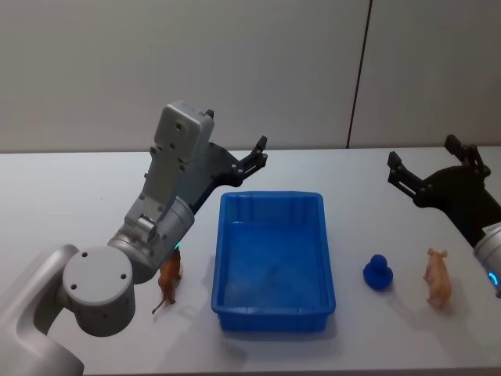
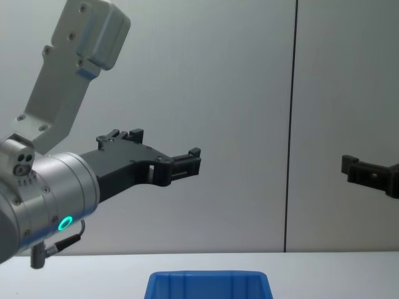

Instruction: Pick up the two dolls from the table and place them into the box.

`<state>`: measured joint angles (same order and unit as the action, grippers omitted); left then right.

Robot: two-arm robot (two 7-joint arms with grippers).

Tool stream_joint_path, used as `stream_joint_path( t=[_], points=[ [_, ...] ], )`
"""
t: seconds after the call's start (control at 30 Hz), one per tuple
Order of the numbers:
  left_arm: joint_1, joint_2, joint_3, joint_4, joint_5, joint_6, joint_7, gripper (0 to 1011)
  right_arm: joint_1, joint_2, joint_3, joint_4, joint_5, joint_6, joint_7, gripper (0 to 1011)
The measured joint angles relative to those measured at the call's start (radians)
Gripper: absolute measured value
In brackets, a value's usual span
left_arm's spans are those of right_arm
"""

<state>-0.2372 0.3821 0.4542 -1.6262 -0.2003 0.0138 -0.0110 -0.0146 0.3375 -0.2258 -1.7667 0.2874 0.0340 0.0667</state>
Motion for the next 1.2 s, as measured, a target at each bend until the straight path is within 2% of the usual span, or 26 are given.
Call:
stream_joint_path(
  t=[0.87, 1.2],
  points=[
    [0.0, 0.0, -0.001, 0.0, 0.0, 0.0, 0.0, 1001, 0.0, 0.0, 0.0, 0.0, 0.0, 0.0, 0.0, 1001],
    [-0.009, 0.014, -0.027, -0.006, -0.044, 0.014, -0.018, 1001, 0.0, 0.0, 0.0, 0.0, 0.0, 0.0, 0.0, 1001]
  ],
)
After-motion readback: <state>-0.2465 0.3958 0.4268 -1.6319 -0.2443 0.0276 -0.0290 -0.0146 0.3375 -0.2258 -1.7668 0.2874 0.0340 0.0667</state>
